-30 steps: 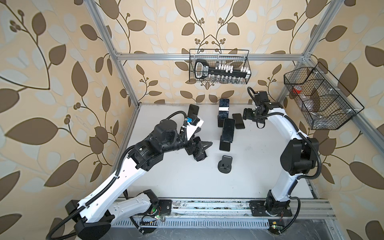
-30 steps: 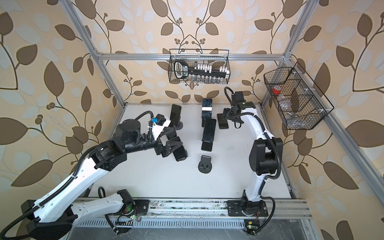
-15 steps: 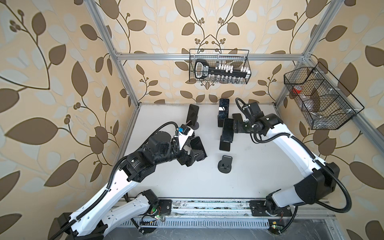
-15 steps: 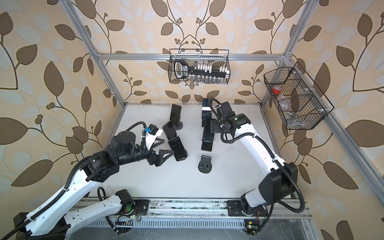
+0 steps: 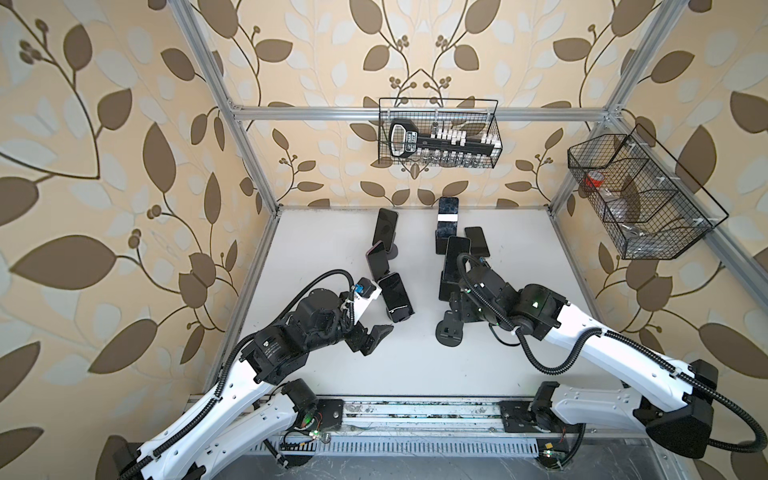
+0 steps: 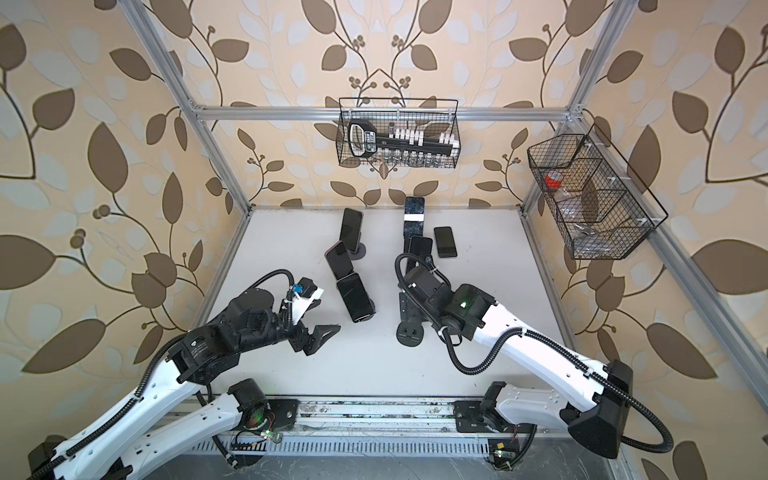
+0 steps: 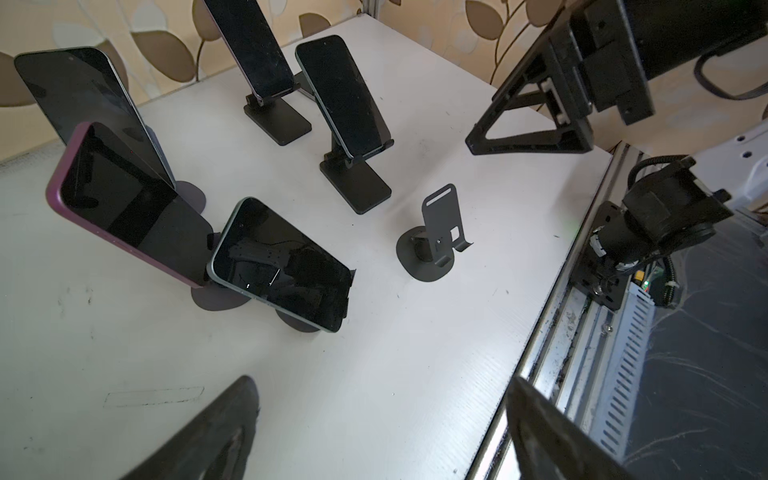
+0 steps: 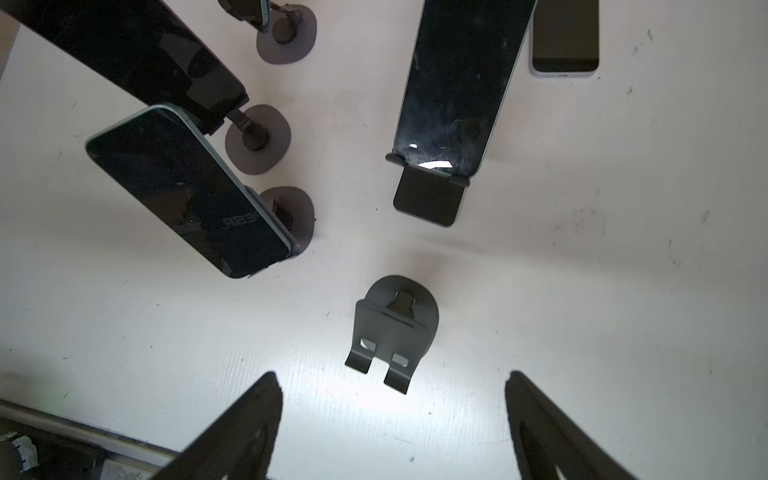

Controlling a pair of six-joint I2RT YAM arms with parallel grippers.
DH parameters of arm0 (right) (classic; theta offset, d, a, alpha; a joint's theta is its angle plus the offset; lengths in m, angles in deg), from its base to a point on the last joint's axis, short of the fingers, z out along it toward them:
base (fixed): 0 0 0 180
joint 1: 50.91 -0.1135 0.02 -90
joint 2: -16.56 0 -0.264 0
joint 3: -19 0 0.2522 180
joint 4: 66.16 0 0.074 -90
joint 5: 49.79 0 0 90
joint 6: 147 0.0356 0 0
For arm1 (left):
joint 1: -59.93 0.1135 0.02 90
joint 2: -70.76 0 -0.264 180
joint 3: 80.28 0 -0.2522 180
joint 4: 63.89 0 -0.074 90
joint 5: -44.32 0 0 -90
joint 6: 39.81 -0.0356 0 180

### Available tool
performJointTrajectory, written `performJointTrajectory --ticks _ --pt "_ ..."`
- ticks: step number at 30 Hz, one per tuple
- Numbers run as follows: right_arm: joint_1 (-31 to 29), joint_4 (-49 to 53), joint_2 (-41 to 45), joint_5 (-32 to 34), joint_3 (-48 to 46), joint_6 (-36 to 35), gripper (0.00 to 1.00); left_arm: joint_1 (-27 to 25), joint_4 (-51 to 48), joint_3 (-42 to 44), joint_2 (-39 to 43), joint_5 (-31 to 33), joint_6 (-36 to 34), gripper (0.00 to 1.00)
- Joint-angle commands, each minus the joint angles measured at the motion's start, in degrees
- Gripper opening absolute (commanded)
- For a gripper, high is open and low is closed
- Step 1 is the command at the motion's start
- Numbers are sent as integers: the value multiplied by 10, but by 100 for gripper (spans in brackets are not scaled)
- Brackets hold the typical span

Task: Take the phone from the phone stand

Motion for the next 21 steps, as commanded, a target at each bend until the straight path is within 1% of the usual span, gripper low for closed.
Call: performJointTrajectory --ticks 1,2,5,8,12,15,19,21 --pt "-47 13 2 41 -30 85 85 -5 39 32 39 16 -29 94" --pt "-58 14 -5 41 -32 105 85 -5 44 46 49 16 -30 94" --pt "-87 19 -27 55 -29 128 86 -5 58 76 70 16 -28 94" --pt "-116 16 -43 74 -17 128 86 -5 51 86 80 20 -18 94" --pt "-121 11 -52 85 -12 139 85 -5 31 87 91 38 -23 95" --pt "-131 5 -54 103 -14 174 85 -4 26 91 103 55 -29 95" --pt "-152 9 -71 150 -15 227 85 -4 23 93 108 73 -34 95" --pt "-152 13 -87 156 -9 234 86 -5 21 94 106 74 -35 95"
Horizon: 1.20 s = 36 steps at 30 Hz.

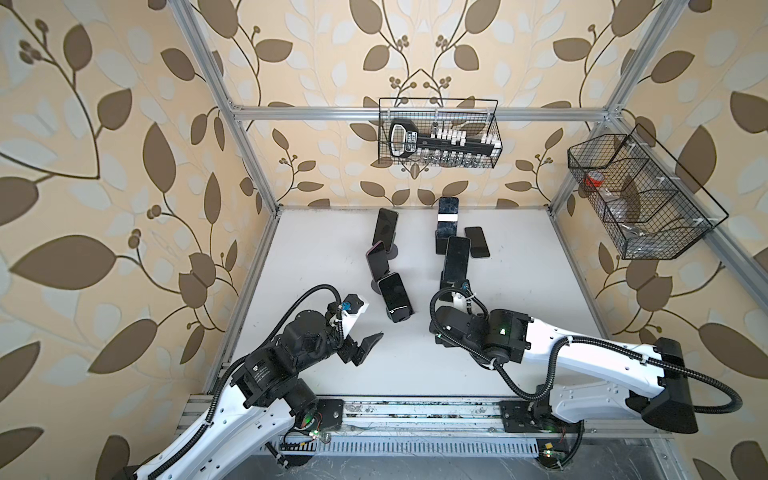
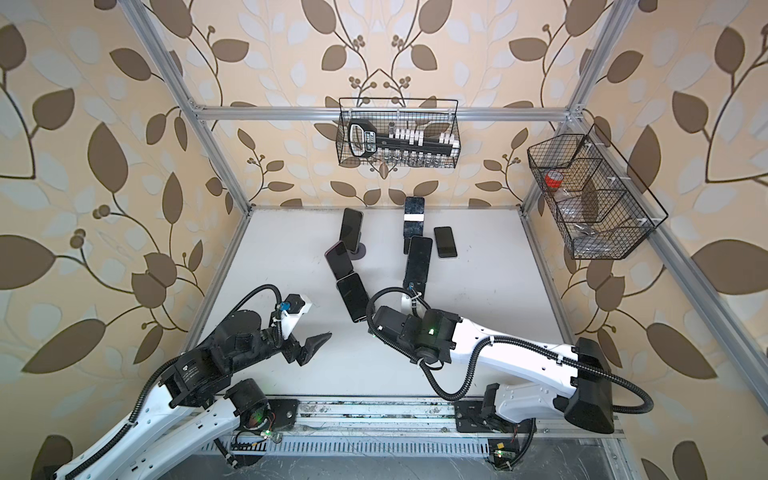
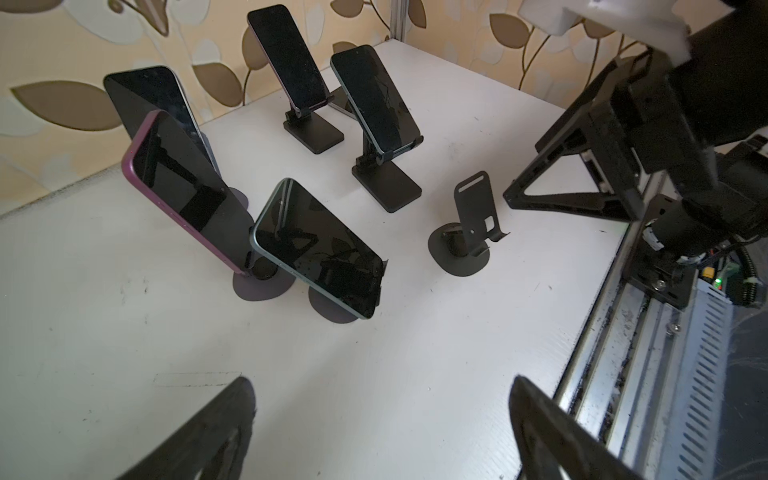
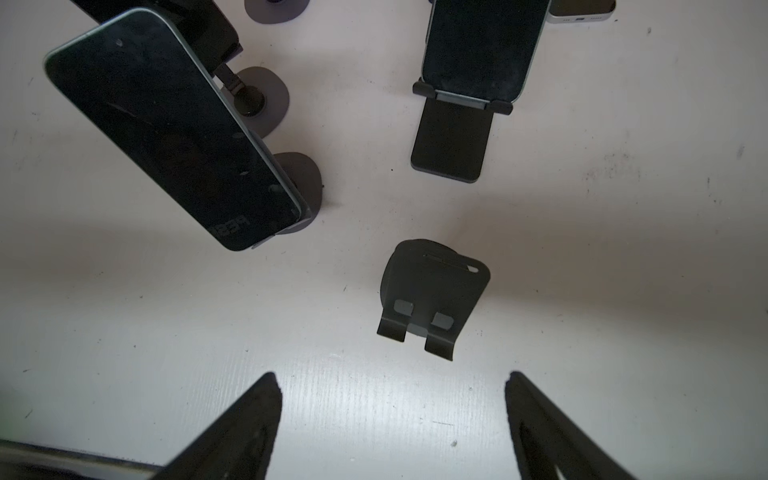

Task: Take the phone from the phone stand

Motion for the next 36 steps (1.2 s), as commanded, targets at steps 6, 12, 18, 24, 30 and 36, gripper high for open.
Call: performJointTrajectory --ticks 6,12,18,24,30,36 --pt "-5 21 -76 68 24 63 89 -5 -8 4 -26 12 -26 95" --pt "17 21 -83 76 13 56 90 -4 -13 -1 -59 0 -31 95" --pt "60 -28 -68 47 -30 20 89 -4 -13 0 -61 -2 -32 95" --pt "84 -86 -61 19 -55 -5 86 -4 -13 1 -59 4 -35 95" --pt "92 -108 -76 7 -54 -18 85 -4 -12 2 -52 2 -33 95" --pt "95 -117 -88 5 -58 -15 83 -4 -11 2 -44 2 -34 95"
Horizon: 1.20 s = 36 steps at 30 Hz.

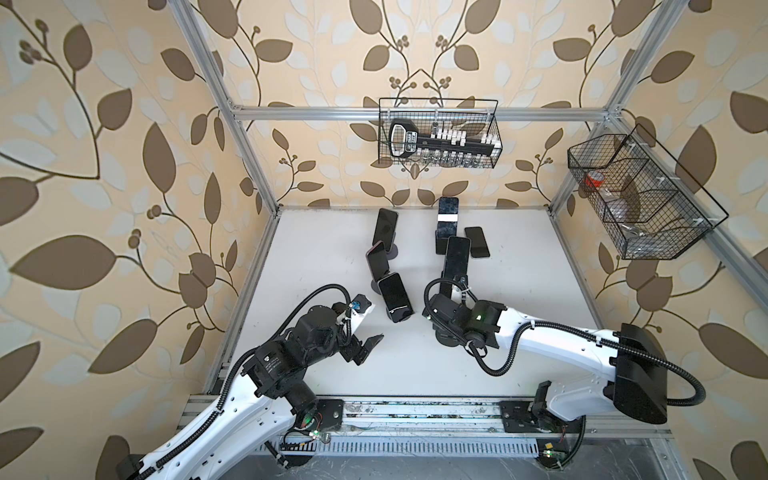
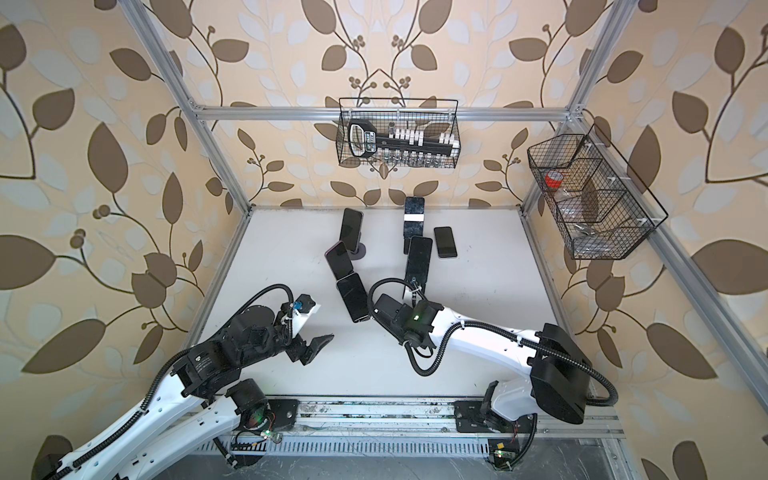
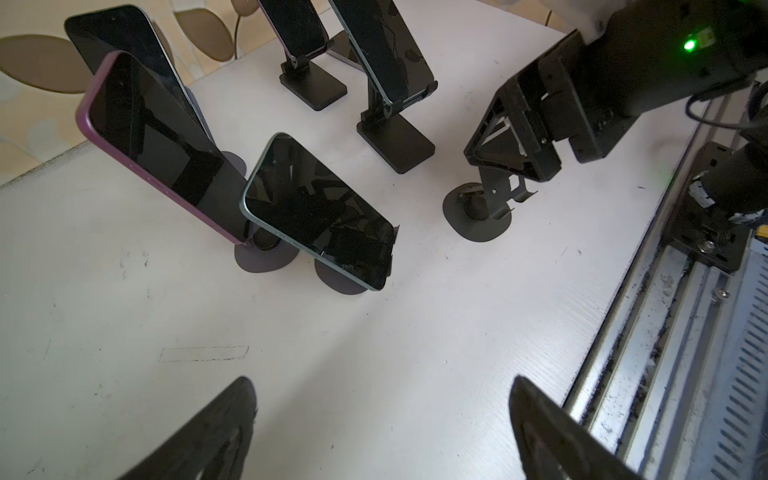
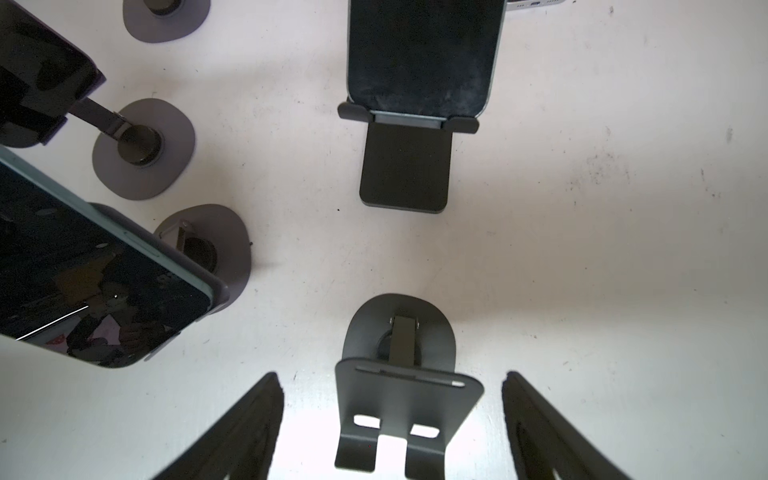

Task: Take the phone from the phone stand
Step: 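Lower the open right gripper over the empty round stand while the left holds still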

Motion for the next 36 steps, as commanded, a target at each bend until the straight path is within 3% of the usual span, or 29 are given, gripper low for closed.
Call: performJointTrajectory --ticks 1,36 --pt "3 -6 -14 -3 -9 4 82 -5 3 1 6 -8 -7 95" --pt "18 -31 -56 -3 -12 -26 64 -5 2 1 4 -11 -6 95"
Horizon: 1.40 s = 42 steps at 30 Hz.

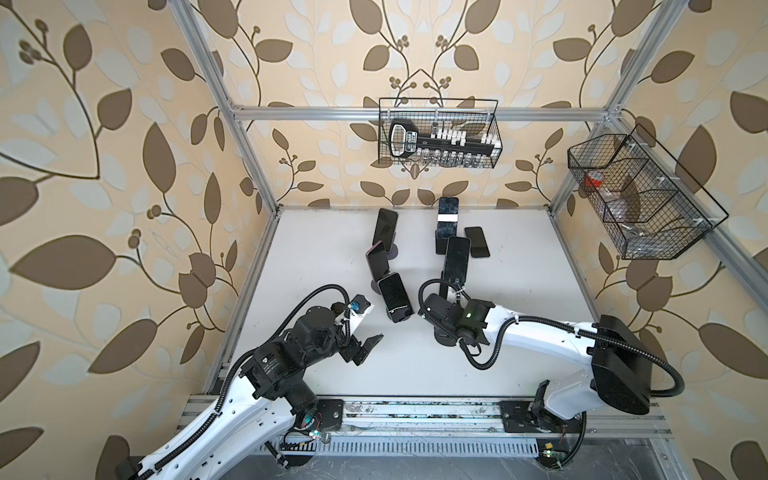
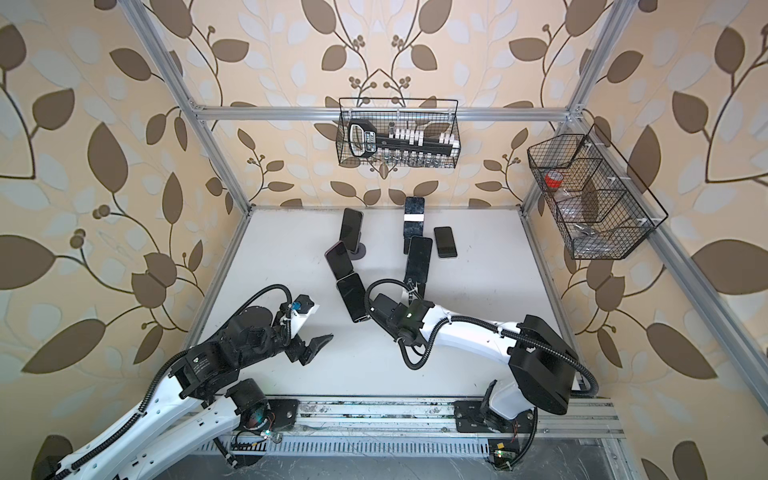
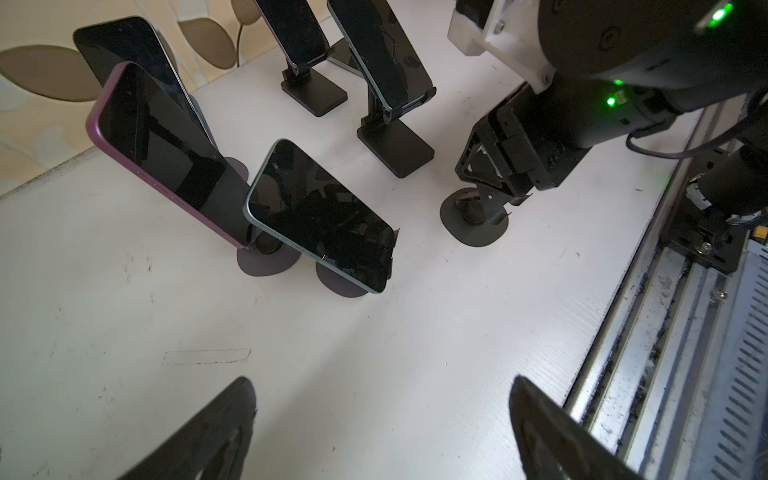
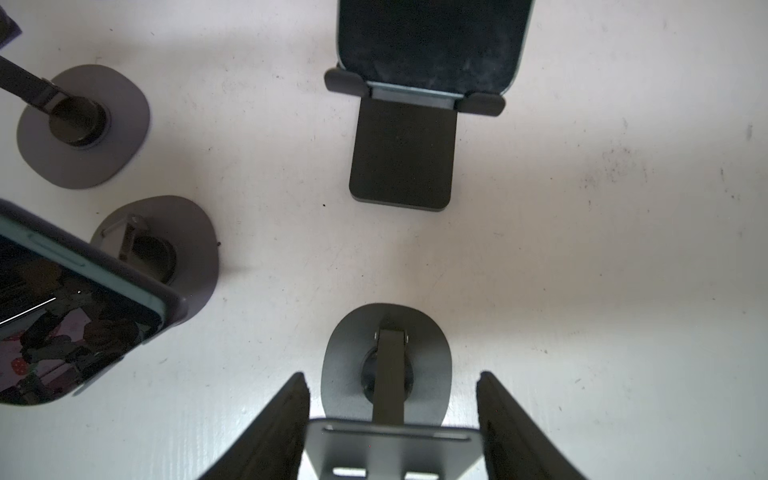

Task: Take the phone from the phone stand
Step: 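Lower the open right gripper over the empty round stand while the left holds still, then move the open right gripper toward the green-edged phone standing in its stand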

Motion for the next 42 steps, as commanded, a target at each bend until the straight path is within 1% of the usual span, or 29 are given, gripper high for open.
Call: performJointTrajectory --ticks 1,14,15,19,31,36,42 --pt "3 -3 -9 0 -3 -7 64 -4 2 1 -2 -11 -4 95" --pt "13 -48 -25 -13 27 -56 62 -5 4 1 -11 -12 -5 95" --pt "15 -53 -26 -15 29 -71 62 -4 4 1 -13 -12 -5 95" --pt "20 -64 -37 -16 41 -90 61 -5 3 0 -18 -12 -6 95" --pt "48 -104 -76 -33 81 -147 61 -5 5 1 -19 -10 -9 95" --pt "56 -118 -106 -40 101 -171 63 -5 0 -1 -29 -9 -9 95" --pt "61 -127 -122 -49 115 -184 64 -5 1 1 -29 -6 -13 95"
